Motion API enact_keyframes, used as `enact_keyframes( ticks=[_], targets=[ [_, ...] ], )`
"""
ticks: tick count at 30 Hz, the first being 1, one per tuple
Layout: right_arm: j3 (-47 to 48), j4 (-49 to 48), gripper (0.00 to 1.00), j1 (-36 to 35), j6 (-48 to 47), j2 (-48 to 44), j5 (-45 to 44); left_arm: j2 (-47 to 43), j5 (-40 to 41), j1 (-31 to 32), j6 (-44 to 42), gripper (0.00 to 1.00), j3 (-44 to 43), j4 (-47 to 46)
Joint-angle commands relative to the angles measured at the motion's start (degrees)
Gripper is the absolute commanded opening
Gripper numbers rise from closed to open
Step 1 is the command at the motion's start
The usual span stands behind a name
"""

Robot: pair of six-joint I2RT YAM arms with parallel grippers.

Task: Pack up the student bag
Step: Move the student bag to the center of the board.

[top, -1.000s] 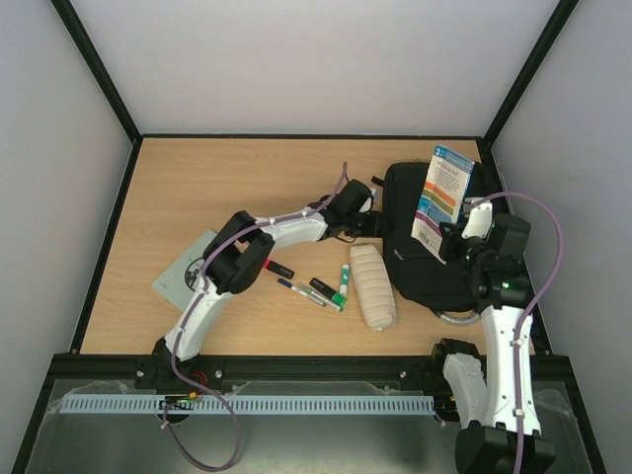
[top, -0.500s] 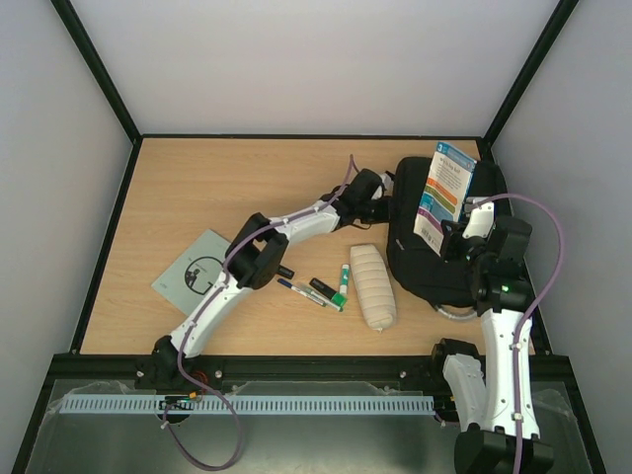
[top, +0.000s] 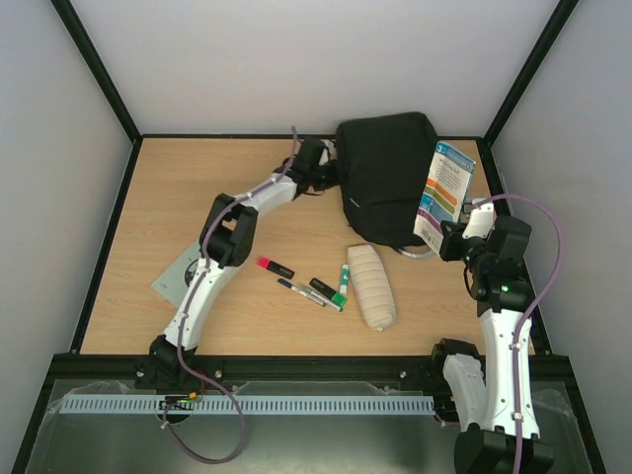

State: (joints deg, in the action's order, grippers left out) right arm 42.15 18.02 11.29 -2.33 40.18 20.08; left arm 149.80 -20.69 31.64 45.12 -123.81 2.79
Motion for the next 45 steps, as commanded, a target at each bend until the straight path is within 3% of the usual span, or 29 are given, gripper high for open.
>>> enact_keyframes(
  ticks=[1,12,16,19,20,21,23,25,28,33,37,45],
  targets=[
    [-0.31,-2.99,0.01,0.22,-0.62,-0.55,0.49,-1.12,-2.36,-5.54,-4.88,0.02,-1.67,3.26],
    [-0.44,-2.92,0.01,0.22,-0.66,-0.9,1.09,-6.97,-13.28,-17.12,-21.39,0.05,4.76,19.96],
    [-0.42,-2.88,0.01,0.14,-0.83,-0.59,1.65,-11.0,-10.3,-20.46,-24.49,0.04,12.51,20.56],
    [-0.39,-2.74,0.01,-0.32,-0.9,-0.46,1.76,-12.02,-6.5,-21.93,-26.16,0.03,13.73,22.7],
    [-0.4,-2.73,0.01,-0.49,-0.84,-0.31,1.66,-12.08,-5.8,-22.39,-26.11,0.05,13.79,23.42],
    [-0.4,-2.73,0.01,-0.68,-0.98,-0.22,1.64,-12.12,-5.27,-22.82,-25.79,0.14,13.91,24.05],
    [-0.4,-2.78,0.01,-0.95,-0.93,-0.04,1.71,-12.65,-3.93,-22.66,-25.48,0.4,14.17,25.18],
    [-0.4,-2.82,0.01,-1.21,-1.05,0.19,1.77,-15.1,-1.01,-21.6,-25.46,0.52,15.71,25.6],
    [-0.4,-2.8,0.01,-1.49,-1.08,0.47,1.72,-20.49,5.43,-18.28,-26.76,0.6,18.43,25.78],
    [-0.4,-2.73,0.01,-2.1,-1.14,0.6,1.64,-27.01,15.68,-10.36,-35.05,0.63,19.82,28.15],
    [-0.4,-2.82,0.01,-2.56,-1.18,0.66,1.51,-31.81,26.76,-2.45,-44.58,0.67,27.0,24.56],
    [-0.57,-2.72,0.01,-3.98,-1.43,0.73,0.92,-38.08,29.35,4.67,-49.61,0.76,35.93,20.79]
  ],
)
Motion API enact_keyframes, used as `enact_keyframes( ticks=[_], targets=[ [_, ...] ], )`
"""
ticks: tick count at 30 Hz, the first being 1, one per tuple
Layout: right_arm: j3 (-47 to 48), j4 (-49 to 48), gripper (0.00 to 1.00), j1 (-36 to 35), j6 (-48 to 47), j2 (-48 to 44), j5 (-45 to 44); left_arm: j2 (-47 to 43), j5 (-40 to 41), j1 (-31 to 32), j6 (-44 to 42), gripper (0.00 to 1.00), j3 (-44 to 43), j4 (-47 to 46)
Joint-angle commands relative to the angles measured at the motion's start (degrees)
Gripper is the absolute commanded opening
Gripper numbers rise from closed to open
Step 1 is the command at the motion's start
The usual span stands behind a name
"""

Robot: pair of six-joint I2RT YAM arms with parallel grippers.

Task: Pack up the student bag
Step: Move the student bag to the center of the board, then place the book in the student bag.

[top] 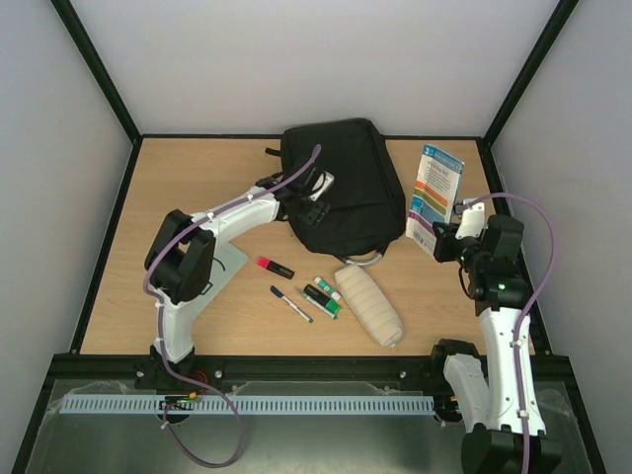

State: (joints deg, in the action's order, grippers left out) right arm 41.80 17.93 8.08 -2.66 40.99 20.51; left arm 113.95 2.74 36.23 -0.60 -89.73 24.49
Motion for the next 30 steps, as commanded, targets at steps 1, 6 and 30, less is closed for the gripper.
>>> enact_keyframes(
  ticks=[1,6,30],
  targets=[
    [-0.23,-2.69,0.01,-0.87,-1.07,-0.04,0.49,-2.36,5.39,0.23,-3.82,0.76,1.85,-0.52],
    [-0.23,-2.75,0.01,-1.12,-1.04,-0.21,0.35,-5.78,-8.74,2.04,-9.71,0.82,5.99,-1.19],
    [-0.5,-2.9,0.01,-1.57,-1.22,0.73,0.04,4.49,0.94,9.72,-15.12,0.42,1.71,-0.76]
  ],
)
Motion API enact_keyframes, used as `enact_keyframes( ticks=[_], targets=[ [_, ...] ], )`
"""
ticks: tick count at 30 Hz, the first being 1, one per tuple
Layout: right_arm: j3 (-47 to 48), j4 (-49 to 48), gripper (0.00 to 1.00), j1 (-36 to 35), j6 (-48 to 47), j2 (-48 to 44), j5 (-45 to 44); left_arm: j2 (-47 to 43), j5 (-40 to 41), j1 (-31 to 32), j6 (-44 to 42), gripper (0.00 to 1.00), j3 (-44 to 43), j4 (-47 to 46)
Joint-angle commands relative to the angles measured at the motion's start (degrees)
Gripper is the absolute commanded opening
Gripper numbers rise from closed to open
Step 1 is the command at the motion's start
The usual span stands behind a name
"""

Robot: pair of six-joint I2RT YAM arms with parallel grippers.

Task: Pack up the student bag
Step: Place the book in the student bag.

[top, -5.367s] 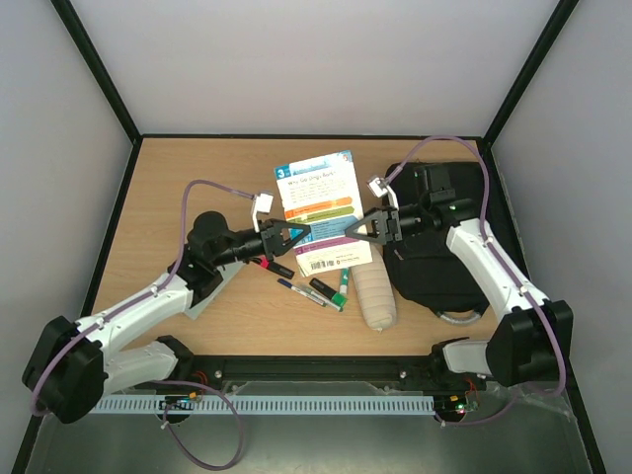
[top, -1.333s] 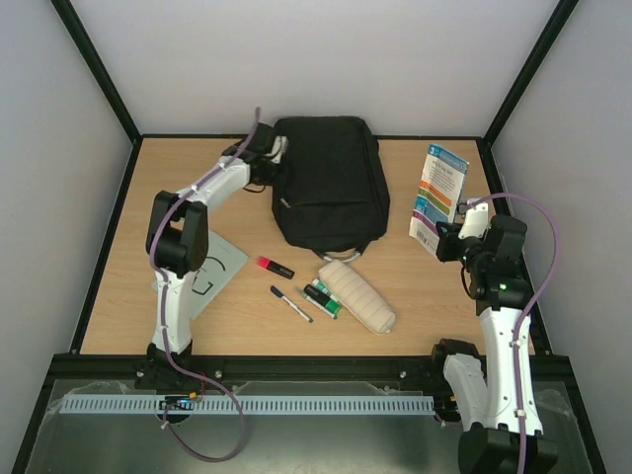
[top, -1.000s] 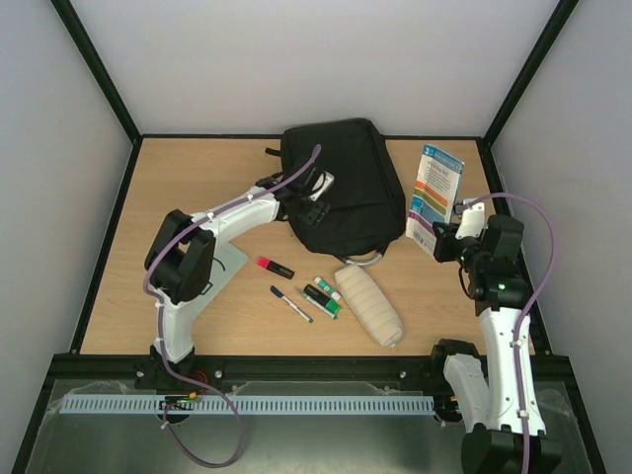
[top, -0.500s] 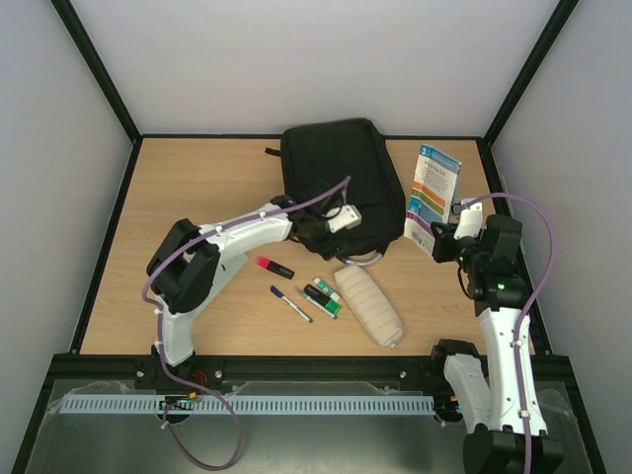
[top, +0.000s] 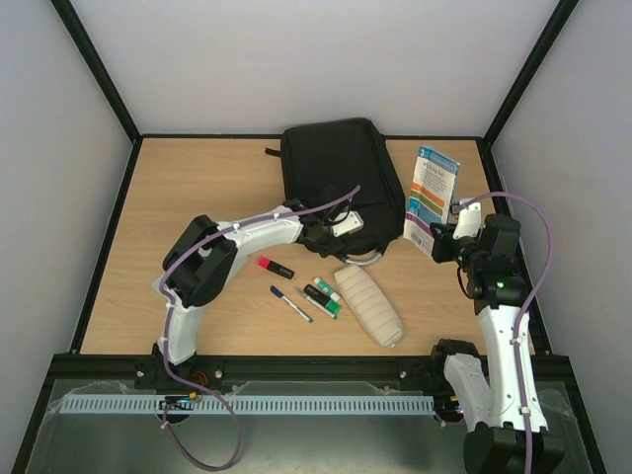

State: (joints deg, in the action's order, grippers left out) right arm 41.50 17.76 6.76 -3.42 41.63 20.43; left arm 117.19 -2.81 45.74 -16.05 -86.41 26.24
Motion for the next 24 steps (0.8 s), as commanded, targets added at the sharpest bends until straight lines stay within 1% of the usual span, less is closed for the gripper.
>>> enact_keyframes(
  ticks=[1,3,4,5,6,14,17,20,24],
  targets=[
    [-0.27,-2.73,0.01,-0.26,-0.45,0.18,0.16,1.32,7.58,0.5,0.65,0.37,-2.02,-2.66],
    [-0.27,-2.81,0.01,-0.26,-0.51,0.41,0.23,0.82,8.92,0.8,1.22,0.28,-2.65,-2.85],
    [-0.34,-2.82,0.01,-0.26,-0.48,0.61,0.34,0.32,9.37,1.04,1.42,0.21,-2.63,-3.21],
    [-0.29,-2.82,0.01,-0.26,-0.49,0.76,0.42,-0.38,10.0,1.22,1.79,0.09,-2.5,-3.71],
    [-0.4,-2.86,0.01,-0.26,-0.45,0.94,0.51,-1.13,10.74,1.42,2.23,0.03,-2.19,-4.45],
    [0.28,-2.58,0.01,-0.26,0.14,2.4,1.43,-6.84,13.55,1.71,5.61,0.02,-1.92,-7.36],
    [1.99,-1.24,0.01,-0.26,0.99,4.1,4.11,-8.47,15.27,1.65,6.65,0.03,-2.55,-8.61],
    [6.99,2.26,0.01,-0.22,2.24,7.02,6.8,-9.5,17.38,1.56,8.15,0.02,-2.88,-10.02],
    [19.17,11.72,0.01,-0.17,3.09,12.95,11.81,-10.4,20.13,1.23,10.56,0.02,-3.52,-11.57]
  ],
)
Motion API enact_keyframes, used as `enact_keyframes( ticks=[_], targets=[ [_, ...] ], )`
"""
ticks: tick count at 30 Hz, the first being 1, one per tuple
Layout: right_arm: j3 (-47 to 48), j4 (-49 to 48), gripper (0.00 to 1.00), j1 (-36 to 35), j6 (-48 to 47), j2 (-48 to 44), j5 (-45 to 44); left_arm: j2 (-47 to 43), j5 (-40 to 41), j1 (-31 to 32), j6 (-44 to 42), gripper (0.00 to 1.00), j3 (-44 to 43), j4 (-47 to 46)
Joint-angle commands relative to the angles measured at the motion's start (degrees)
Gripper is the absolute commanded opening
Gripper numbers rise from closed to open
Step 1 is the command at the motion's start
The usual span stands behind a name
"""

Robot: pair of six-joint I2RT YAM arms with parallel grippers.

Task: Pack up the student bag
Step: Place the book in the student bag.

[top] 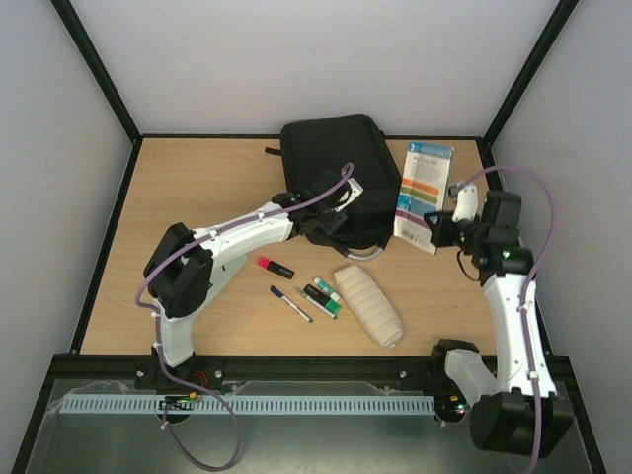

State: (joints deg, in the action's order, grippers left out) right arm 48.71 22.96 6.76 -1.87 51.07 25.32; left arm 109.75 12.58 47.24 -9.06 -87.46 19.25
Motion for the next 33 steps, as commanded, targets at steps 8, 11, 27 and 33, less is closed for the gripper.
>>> enact_keyframes(
  ticks=[8,11,27,33],
  targets=[
    [22.67,22.03,0.01,-0.17,3.04,10.93,19.39,-6.19,3.36,-4.49,12.54,0.02,-4.35,-7.23],
    [20.93,25.35,0.01,-0.17,3.19,12.65,25.3,-7.53,0.43,-5.75,14.93,0.02,-3.54,-8.78],
    [6.13,22.29,0.01,-1.37,10.59,12.5,36.28,-10.33,-2.65,-6.99,21.84,0.02,-1.89,-13.56],
    [2.01,18.55,0.01,-3.78,14.32,13.54,36.52,-9.71,-3.36,-6.99,23.35,0.02,-1.48,-14.54]
  ],
)
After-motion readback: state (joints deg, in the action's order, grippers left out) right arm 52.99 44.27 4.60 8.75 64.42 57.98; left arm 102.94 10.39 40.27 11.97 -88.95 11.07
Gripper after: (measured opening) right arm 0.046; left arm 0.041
